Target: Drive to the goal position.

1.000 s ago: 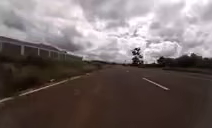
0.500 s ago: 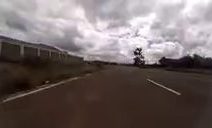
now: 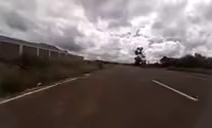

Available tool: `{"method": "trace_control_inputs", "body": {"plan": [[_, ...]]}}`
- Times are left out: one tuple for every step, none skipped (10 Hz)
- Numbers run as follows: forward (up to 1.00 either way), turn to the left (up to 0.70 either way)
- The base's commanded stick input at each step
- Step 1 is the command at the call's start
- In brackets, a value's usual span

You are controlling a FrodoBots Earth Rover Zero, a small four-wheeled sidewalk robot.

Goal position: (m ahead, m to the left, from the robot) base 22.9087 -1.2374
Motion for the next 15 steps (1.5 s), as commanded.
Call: {"method": "trace_control_inputs", "body": {"plan": [[1.00,-0.06],[1.00,-0.37],[1.00,-0.39],[1.00,-0.35],[1.00,-0.19],[1.00,-0.03],[1.00,0.00],[1.00,0.00],[1.00,0.00],[1.00,0.00],[1.00,0.00],[1.00,0.00],[1.00,0.00],[1.00,-0.01],[1.00,-0.02]]}}
